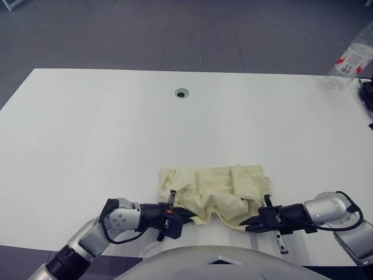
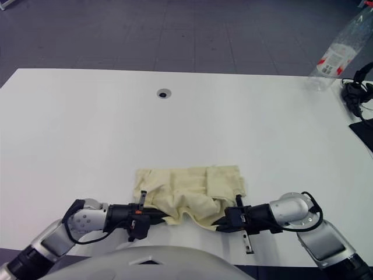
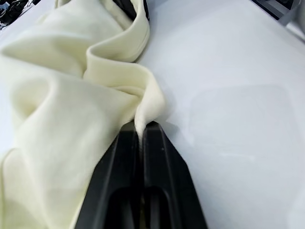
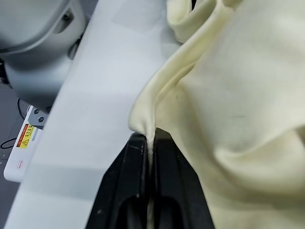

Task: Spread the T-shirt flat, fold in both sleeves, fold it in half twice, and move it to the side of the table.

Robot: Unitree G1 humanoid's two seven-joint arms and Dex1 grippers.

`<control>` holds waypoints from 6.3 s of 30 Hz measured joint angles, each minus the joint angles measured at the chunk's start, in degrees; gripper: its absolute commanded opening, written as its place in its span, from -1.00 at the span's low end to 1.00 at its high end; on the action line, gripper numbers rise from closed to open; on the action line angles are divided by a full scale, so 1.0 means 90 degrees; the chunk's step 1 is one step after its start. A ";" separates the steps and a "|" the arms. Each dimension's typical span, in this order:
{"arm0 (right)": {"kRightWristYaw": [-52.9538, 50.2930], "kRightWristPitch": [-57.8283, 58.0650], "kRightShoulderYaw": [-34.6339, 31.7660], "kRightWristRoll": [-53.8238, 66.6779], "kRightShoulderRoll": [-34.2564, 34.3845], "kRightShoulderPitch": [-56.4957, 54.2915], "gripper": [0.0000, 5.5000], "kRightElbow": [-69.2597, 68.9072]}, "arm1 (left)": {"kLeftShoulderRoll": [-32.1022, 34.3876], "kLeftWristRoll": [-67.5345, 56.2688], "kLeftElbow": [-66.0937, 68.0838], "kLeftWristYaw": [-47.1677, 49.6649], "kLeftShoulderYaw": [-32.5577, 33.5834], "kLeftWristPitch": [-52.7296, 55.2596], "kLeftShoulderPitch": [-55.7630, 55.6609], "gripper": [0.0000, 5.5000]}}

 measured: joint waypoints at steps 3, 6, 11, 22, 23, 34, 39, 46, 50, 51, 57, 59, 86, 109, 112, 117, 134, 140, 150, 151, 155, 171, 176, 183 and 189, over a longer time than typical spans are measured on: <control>-0.0373 0.0067 0.0248 -0.0227 0.0427 -0.0687 -0.99 0.0469 | -0.0191 0.0002 0.0282 0.0330 -0.0003 0.0003 -0.0248 -1.00; -0.0924 -0.0076 0.0425 -0.0527 0.0856 -0.1564 -0.99 0.1347 | -0.0445 0.0071 0.1082 0.0836 0.0075 0.0065 -0.1059 -1.00; -0.1907 -0.0837 0.0721 -0.1107 0.1276 -0.3372 -0.99 0.3735 | -0.0830 0.0353 0.3067 0.1536 0.0071 0.0218 -0.2841 -1.00; -0.5577 -0.1732 0.1539 -0.2914 0.2703 -0.6717 -0.99 0.8732 | -0.2518 0.1526 0.8181 0.4244 -0.0429 0.0984 -0.6535 -1.00; -0.6007 -0.1943 0.1481 -0.2990 0.2898 -0.7007 -0.99 0.9235 | -0.2719 0.1497 0.8717 0.4639 -0.0234 0.0922 -0.6843 -1.00; -0.4244 -0.3960 0.0270 -0.1873 0.0796 -0.5803 -0.99 0.6289 | -0.1289 -0.0596 0.6593 0.2356 0.0932 -0.1583 -0.6501 -1.00; -0.3110 -0.3745 -0.0250 -0.1350 -0.0632 -0.2687 -0.99 0.3448 | 0.0560 -0.1241 0.3658 0.0745 0.0499 -0.1623 -0.3600 -1.00; -0.2244 -0.3141 -0.0976 -0.1480 -0.1275 0.1397 -0.99 0.0215 | 0.2717 -0.1382 0.0382 0.0343 0.0254 -0.1344 0.0266 -1.00; -0.1678 -0.2548 -0.1938 -0.1883 -0.1516 0.3258 -0.99 -0.1279 | 0.3927 -0.1288 -0.1068 0.0287 0.0676 -0.0757 0.1778 -1.00; -0.1579 -0.2422 -0.2060 -0.1920 -0.1505 0.3539 -0.99 -0.1515 | 0.4105 -0.1223 -0.1309 0.0276 0.0786 -0.0617 0.2022 -1.00; -0.1457 -0.2000 -0.2324 -0.2095 -0.1404 0.3741 -0.99 -0.1932 | 0.4015 -0.0982 -0.1801 0.0276 0.1096 -0.0009 0.2365 -1.00; -0.1453 -0.1985 -0.2419 -0.2111 -0.1354 0.3754 -0.99 -0.1941 | 0.3894 -0.0968 -0.1884 0.0276 0.1197 0.0100 0.2418 -1.00; -0.0929 -0.1075 -0.3441 0.0471 -0.0920 0.2134 0.34 -0.1533 | 0.3077 -0.3789 -0.2445 -0.1008 0.2805 0.0398 0.2842 0.39; -0.2179 -0.1476 -0.0673 -0.1784 -0.0256 -0.0311 0.96 0.0118 | -0.1720 -0.0472 0.1638 0.2353 0.1242 0.2525 -0.2893 0.96; -0.2234 -0.1514 -0.0671 -0.1801 -0.0257 -0.0297 0.96 0.0130 | -0.2029 -0.0074 0.2254 0.2468 0.0922 0.2330 -0.3216 0.96; -0.2256 -0.1538 -0.0739 -0.1805 -0.0350 -0.0201 0.96 0.0071 | -0.2337 0.0520 0.3623 0.2741 0.0576 0.1904 -0.3515 0.96; -0.2446 -0.1823 -0.1755 -0.1570 -0.0755 0.1058 0.96 0.0183 | -0.2313 0.1012 0.5417 0.3456 0.0627 0.0839 -0.4316 0.96; -0.2579 -0.1862 -0.2225 -0.1408 -0.0755 0.1304 0.96 0.0532 | -0.2312 0.1043 0.5521 0.3477 0.0625 0.0699 -0.4341 0.96; -0.2170 -0.1745 -0.2667 -0.0531 -0.0738 0.1934 0.96 0.0630 | -0.2302 0.1082 0.5557 0.3531 0.0647 0.0637 -0.4343 0.96; -0.2050 -0.1718 -0.2682 -0.0444 -0.0733 0.2042 0.96 0.0624 | -0.2301 0.1094 0.5558 0.3544 0.0651 0.0636 -0.4344 0.96; -0.1909 -0.1677 -0.2746 -0.0238 -0.0682 0.2254 0.96 0.0600 | -0.2179 0.1142 0.5610 0.3588 0.0698 0.0636 -0.4369 0.96; -0.1855 -0.1580 -0.2910 -0.0207 -0.0621 0.2011 0.96 0.0957 | -0.2165 0.1134 0.5582 0.3594 0.0724 0.0602 -0.4360 0.96; -0.2021 -0.1404 -0.2909 -0.0242 -0.0427 0.1664 0.96 0.0993 | -0.2226 0.0953 0.5447 0.3564 0.0862 0.0335 -0.4192 0.96; -0.2190 -0.1230 -0.3017 -0.0088 -0.0265 0.1151 0.96 0.0848 | -0.2439 0.0720 0.5201 0.3570 0.1106 -0.0046 -0.3967 0.96; -0.2272 -0.1226 -0.3124 -0.0107 -0.0249 0.0926 0.96 0.0886 | -0.2635 0.0631 0.5094 0.3683 0.1293 -0.0126 -0.3969 0.96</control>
